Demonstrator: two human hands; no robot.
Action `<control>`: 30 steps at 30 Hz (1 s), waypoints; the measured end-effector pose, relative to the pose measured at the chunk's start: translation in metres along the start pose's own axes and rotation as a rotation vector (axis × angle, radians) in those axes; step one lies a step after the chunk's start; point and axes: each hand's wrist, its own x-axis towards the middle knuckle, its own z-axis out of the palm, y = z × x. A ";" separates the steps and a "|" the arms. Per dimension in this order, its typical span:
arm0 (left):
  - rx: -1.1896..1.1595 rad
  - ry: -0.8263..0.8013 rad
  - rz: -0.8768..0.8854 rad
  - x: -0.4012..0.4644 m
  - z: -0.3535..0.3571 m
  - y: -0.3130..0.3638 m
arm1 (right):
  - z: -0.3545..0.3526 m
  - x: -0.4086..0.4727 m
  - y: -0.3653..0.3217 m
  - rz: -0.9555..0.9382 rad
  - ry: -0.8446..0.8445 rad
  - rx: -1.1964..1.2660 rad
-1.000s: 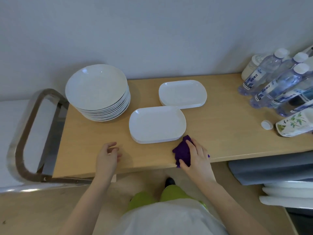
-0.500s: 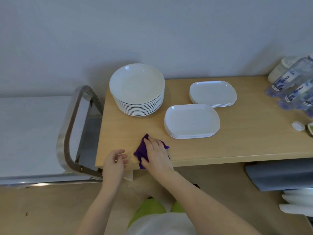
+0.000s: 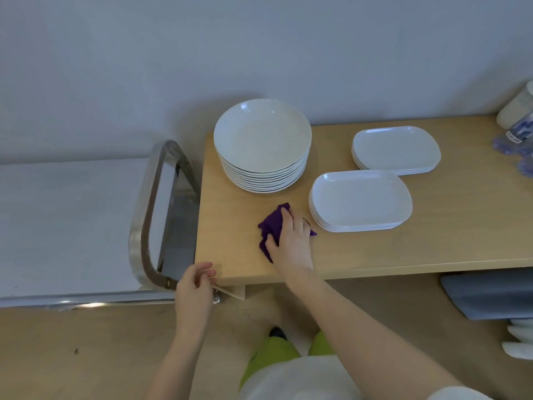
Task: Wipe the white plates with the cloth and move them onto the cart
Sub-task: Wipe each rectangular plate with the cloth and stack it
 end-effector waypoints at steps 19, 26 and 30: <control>0.041 -0.004 0.050 0.003 0.042 0.026 | -0.059 -0.040 0.087 -0.279 -0.105 -0.364; 0.153 -0.064 0.119 -0.019 0.109 0.046 | -0.141 -0.034 0.204 0.059 0.042 -0.332; 0.178 -0.031 0.169 -0.036 0.150 0.068 | -0.174 -0.016 0.245 0.190 0.067 -0.345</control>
